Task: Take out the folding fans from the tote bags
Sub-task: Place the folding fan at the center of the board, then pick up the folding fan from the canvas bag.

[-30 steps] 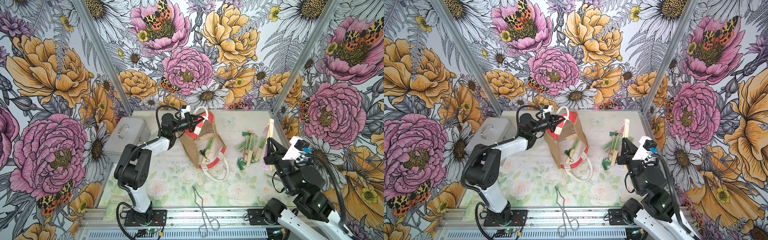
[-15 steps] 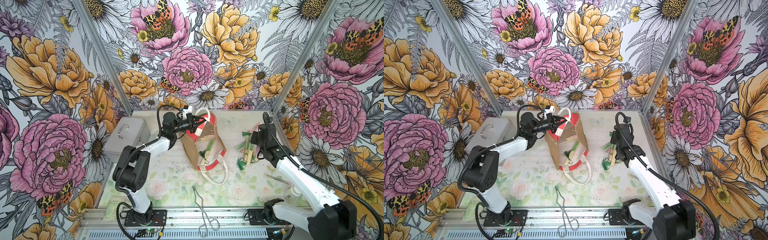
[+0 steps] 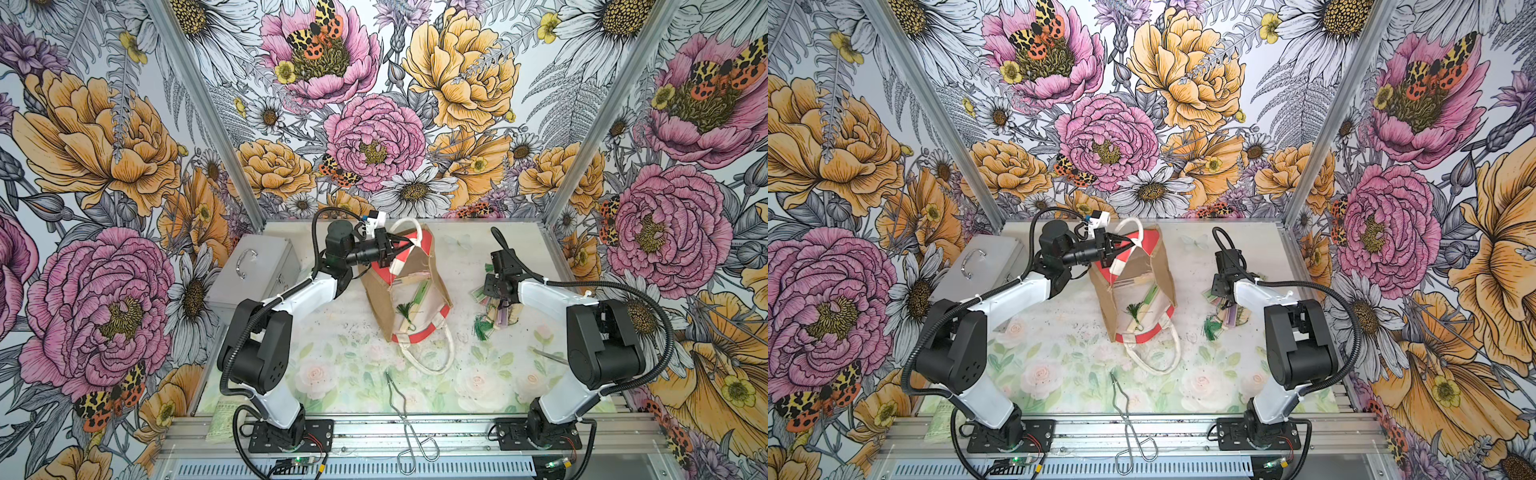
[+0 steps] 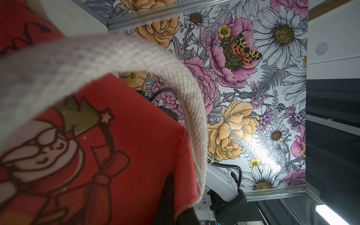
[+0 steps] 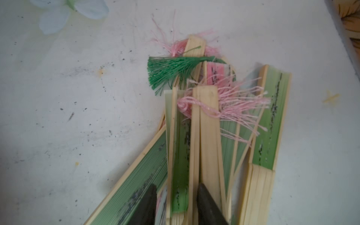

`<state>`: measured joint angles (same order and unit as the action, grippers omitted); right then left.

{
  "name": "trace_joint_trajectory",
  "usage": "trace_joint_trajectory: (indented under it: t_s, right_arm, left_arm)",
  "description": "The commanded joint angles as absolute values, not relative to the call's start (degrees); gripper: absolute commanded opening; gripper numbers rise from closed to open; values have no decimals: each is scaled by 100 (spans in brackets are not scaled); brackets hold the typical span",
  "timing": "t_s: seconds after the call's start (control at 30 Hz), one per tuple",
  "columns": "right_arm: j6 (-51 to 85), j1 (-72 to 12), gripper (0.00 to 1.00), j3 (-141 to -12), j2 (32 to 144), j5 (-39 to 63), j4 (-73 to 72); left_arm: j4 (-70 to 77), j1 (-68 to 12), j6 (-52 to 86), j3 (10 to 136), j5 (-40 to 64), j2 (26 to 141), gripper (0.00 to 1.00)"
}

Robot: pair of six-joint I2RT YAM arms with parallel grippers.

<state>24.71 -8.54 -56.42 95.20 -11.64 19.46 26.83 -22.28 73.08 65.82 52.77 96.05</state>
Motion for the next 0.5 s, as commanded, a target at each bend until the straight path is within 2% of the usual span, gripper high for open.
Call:
trace_joint_trajectory:
  t_s: [0.0, 0.1, 0.2, 0.33, 0.47]
  right_arm:
    - [2640, -828, 44, -5702, 9052, -715, 1887]
    - [2410, -835, 48, -5453, 8284, -25, 1660]
    - [2095, -854, 54, -5165, 7492, 937, 1340]
    - [1968, -948, 58, -4745, 6491, 2077, 874]
    - [2383, -1336, 58, -4203, 5706, 2878, -237]
  left_arm:
    - [1562, -2259, 6291, 6930, 5166, 9285, 0]
    - [504, -2259, 5555, 7170, 4915, 9216, 0]
    - [58, -2254, 5232, 7302, 4764, 9185, 0]
    - [-97, -2252, 5115, 7366, 4721, 9198, 0]
    - [-114, -2250, 5121, 7365, 4639, 9213, 0]
